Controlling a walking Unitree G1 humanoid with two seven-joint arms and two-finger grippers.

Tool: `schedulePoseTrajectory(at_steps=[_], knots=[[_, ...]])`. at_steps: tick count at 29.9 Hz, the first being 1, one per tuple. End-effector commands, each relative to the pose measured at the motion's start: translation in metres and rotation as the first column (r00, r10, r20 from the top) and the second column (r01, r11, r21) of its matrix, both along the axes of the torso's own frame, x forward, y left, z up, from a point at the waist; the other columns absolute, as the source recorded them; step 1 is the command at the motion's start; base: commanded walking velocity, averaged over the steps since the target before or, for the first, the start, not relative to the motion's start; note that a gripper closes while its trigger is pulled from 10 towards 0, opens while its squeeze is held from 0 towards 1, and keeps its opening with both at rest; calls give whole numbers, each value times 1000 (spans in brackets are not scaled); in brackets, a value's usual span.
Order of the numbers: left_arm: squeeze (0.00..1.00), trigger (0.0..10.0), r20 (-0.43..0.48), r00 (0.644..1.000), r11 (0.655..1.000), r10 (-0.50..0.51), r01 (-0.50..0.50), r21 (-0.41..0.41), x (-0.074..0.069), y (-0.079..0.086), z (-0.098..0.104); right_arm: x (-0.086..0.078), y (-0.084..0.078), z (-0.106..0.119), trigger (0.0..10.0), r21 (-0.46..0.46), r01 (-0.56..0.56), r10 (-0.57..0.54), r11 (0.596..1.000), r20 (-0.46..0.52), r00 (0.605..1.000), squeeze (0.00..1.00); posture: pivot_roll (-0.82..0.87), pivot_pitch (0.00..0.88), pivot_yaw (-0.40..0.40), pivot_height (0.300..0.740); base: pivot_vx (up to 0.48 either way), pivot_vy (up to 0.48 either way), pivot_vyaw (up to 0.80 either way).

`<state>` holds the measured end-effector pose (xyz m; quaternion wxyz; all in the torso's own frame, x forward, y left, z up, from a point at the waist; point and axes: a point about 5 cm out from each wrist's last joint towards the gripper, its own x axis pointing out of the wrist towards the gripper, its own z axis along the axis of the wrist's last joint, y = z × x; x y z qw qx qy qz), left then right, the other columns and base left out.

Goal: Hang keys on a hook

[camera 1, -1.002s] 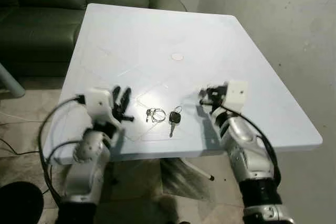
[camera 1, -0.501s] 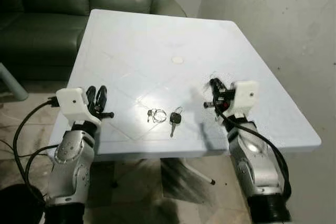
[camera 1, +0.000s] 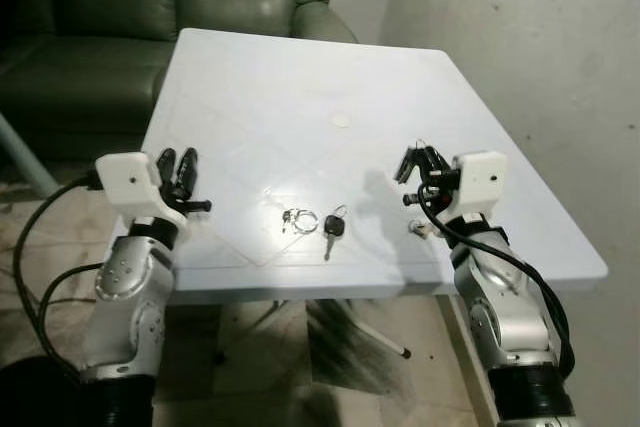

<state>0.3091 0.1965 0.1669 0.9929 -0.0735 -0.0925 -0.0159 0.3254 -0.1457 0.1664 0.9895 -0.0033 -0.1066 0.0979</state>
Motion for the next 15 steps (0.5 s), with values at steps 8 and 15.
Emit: schedulePoseTrajectory(at_steps=[8, 15], knots=[[0, 10000, -13, 1000, 1000, 0, -1, -29, 10, 1, 3, 5, -3, 5, 10000, 1, 16, -16, 1000, 17, 1000, 0, 9, 0, -87, 740, 0, 0, -769], [0, 10000, -11, 1000, 1000, 10, -10, -29, 13, 3, 3, 6, -2, 4, 10000, 6, 12, -12, 1000, 12, 1000, 0, 13, 0, -89, 740, 0, 422, -765]])
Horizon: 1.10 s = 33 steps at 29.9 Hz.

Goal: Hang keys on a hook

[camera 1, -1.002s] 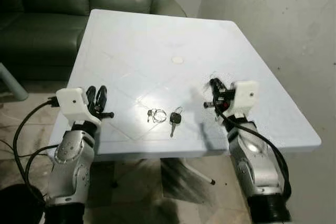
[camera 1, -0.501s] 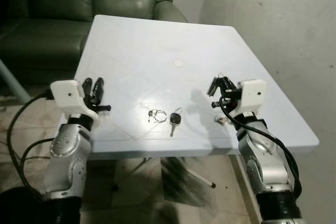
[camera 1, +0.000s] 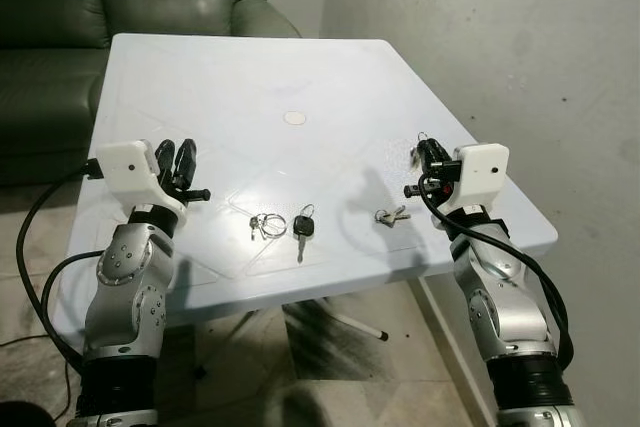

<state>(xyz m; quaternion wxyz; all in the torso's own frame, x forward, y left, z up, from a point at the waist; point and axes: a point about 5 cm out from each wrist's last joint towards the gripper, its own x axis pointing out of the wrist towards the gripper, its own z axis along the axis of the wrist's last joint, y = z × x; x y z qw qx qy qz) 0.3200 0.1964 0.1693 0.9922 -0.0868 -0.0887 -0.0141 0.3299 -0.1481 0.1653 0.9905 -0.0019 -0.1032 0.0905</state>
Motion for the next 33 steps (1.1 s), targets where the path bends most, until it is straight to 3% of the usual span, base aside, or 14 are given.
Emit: schedulePoseTrajectory(at_steps=[1, 9, 33], knots=[[0, 10000, -3, 1000, 1000, 9, -9, -2, 2, 3, 1, 2, 1, 5, 10000, 2, -3, 3, 1000, 19, 1000, 0, 13, 0, -89, 740, 0, 431, -763], [0, 10000, -1, 1000, 1000, 13, -13, -6, 3, 2, 0, 3, 0, 6, 10000, 0, -7, 7, 1000, 22, 1000, 0, 15, 0, -97, 740, 0, 429, -766], [0, 10000, -38, 999, 1000, 7, -6, 9, 8, -4, -3, 3, 0, 5, 10000, -4, -8, 8, 1000, 17, 1000, 0, 3, 0, -96, 740, 0, 0, -767]])
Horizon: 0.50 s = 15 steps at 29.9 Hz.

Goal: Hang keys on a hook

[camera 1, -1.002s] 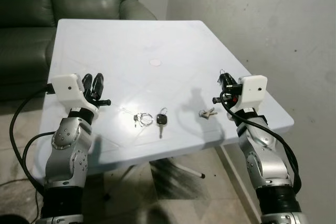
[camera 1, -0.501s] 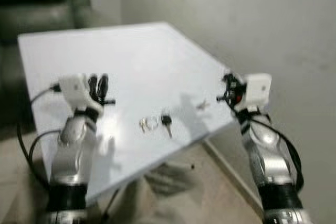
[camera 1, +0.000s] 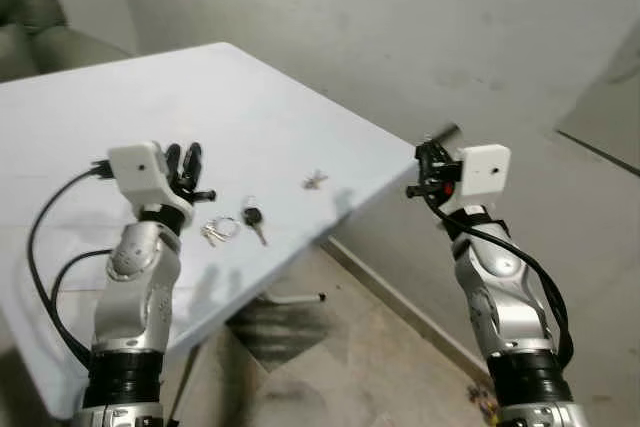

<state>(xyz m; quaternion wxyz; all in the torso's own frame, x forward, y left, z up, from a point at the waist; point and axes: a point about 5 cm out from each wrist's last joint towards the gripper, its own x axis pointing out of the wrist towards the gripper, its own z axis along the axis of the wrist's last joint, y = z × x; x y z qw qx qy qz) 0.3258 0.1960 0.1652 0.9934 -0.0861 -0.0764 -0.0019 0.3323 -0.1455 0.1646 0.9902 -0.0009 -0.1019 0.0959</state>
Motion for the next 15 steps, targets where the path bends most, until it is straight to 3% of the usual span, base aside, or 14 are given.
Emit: schedulePoseTrajectory(at_steps=[1, 6, 15], knots=[[0, 10000, -11, 1000, 1000, -16, 16, 9, 2, -3, 1, 1, -2, 5, 10000, -5, 3, -3, 1000, 19, 1000, 0, 3, 0, -96, 740, 0, 0, -763], [0, 10000, -8, 999, 999, -43, 43, 1, 3, -6, 1, 0, -2, 5, 10000, -7, 2, -2, 1000, 19, 1000, 0, 1, 0, -96, 740, 0, 0, -763], [0, 10000, -5, 999, 999, -48, 48, 1, 4, -8, 2, 0, -3, 4, 10000, -13, 0, 1, 1000, 19, 1000, 0, -1, 0, -95, 740, 277, 0, -766]])
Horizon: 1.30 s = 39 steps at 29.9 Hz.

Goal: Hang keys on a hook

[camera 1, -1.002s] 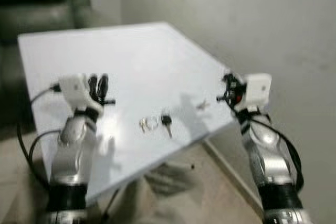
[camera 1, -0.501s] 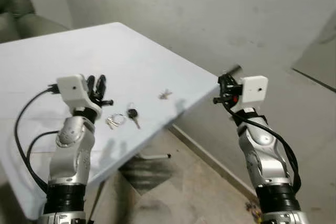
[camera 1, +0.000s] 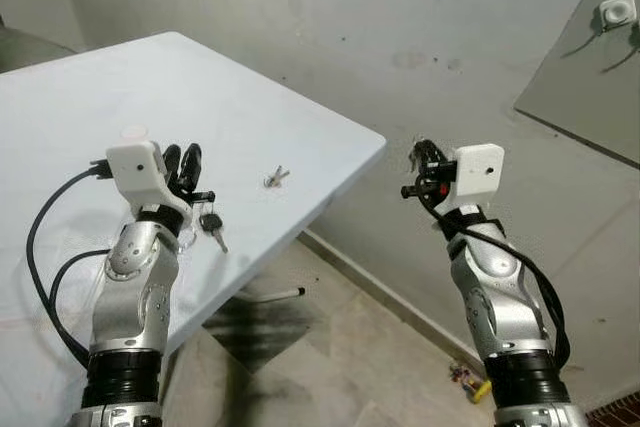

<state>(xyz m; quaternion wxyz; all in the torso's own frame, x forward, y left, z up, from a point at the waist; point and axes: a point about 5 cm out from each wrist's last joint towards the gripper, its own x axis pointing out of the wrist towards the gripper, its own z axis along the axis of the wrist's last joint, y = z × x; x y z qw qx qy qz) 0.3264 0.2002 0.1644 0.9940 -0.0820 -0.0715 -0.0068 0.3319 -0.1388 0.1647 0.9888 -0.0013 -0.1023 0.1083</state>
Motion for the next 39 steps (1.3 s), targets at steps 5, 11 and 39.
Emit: schedulePoseTrajectory(at_steps=[5, 11, 39], knots=[[0, 10000, 3, 999, 999, -43, 43, -9, 4, -13, 2, 0, -9, 4, 10000, -11, 25, -24, 1000, 19, 1000, 0, -2, 0, -95, 740, 276, 0, -766], [0, 10000, 4, 999, 999, -44, 44, -8, 5, -13, 2, 0, -9, 5, 10000, -14, 25, -24, 1000, 20, 1000, 0, -3, 0, -96, 740, 279, 0, -769], [0, 10000, -2, 1000, 999, -27, 27, -18, 7, -15, 2, 0, -11, 5, 10000, -18, 29, -29, 999, 11, 1000, 0, -11, 0, -97, 740, 231, 0, -756]])
